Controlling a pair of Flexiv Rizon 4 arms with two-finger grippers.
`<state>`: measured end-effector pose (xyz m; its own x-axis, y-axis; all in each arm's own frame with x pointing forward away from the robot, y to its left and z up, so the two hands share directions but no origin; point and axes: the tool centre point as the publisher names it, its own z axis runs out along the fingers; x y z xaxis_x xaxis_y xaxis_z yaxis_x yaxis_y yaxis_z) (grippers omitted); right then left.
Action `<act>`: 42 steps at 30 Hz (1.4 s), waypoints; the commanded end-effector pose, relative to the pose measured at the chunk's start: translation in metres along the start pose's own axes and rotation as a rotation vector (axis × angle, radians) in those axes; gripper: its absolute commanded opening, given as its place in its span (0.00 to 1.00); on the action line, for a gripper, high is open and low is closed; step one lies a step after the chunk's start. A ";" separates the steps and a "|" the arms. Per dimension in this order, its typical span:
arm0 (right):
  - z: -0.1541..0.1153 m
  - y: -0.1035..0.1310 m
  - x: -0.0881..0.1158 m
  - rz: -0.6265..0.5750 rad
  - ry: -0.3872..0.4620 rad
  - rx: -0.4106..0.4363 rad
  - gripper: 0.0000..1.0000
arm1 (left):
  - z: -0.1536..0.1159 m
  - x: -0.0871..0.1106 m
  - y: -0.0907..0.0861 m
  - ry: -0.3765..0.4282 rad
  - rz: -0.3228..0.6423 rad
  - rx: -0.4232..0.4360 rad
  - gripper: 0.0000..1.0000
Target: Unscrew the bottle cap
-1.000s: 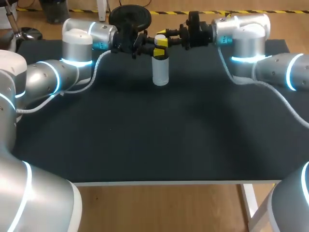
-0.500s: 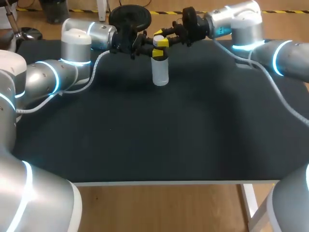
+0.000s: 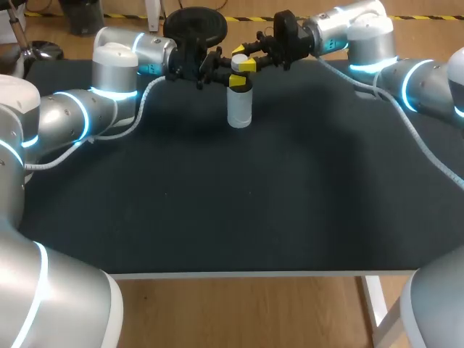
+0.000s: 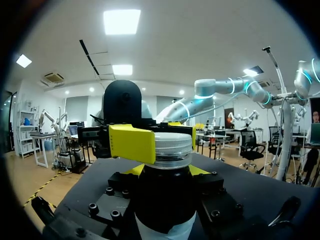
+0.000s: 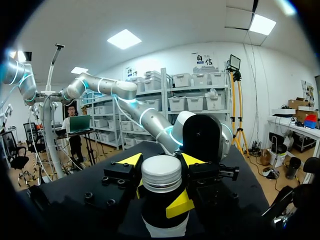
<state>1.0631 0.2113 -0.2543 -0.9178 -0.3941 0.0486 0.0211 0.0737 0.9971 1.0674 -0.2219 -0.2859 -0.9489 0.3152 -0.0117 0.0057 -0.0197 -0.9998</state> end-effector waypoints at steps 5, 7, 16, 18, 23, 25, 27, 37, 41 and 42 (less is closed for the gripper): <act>0.003 -0.001 0.003 0.020 0.583 0.045 0.00 | -0.005 -0.012 0.000 0.126 -0.002 0.003 0.00; 0.003 -0.001 0.004 0.018 0.575 0.052 0.44 | -0.005 -0.012 0.000 0.126 -0.002 0.003 0.00; 0.004 0.002 0.004 0.006 0.465 0.047 1.00 | -0.005 -0.012 0.000 0.126 -0.002 0.003 0.00; 0.004 0.002 0.004 0.003 0.429 0.047 1.00 | -0.005 -0.012 0.000 0.126 -0.002 0.003 0.00; 0.001 0.009 0.002 -0.002 0.157 0.039 1.00 | -0.005 -0.012 0.000 0.126 -0.002 0.003 0.00; 0.001 0.011 0.003 -0.012 0.129 0.032 1.00 | -0.005 -0.012 0.000 0.126 -0.002 0.003 0.00; 0.001 0.014 0.005 -0.011 0.087 0.022 1.00 | -0.005 -0.012 0.000 0.126 -0.002 0.003 0.00; 0.000 0.021 0.003 0.005 -0.180 0.058 1.00 | -0.005 -0.012 0.000 0.126 -0.002 0.003 0.00; -0.004 0.021 -0.001 0.012 -0.425 0.009 1.00 | -0.005 -0.012 0.000 0.126 -0.002 0.003 0.00; -0.004 0.021 -0.001 -0.007 -0.445 0.019 1.00 | -0.005 -0.012 0.000 0.126 -0.002 0.003 0.00</act>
<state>1.0862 0.2119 -0.2385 -0.9415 -0.3341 0.0432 0.0041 0.1169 0.9931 1.0730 -0.2199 -0.2828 -0.9521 0.3055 -0.0108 0.0062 -0.0162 -0.9998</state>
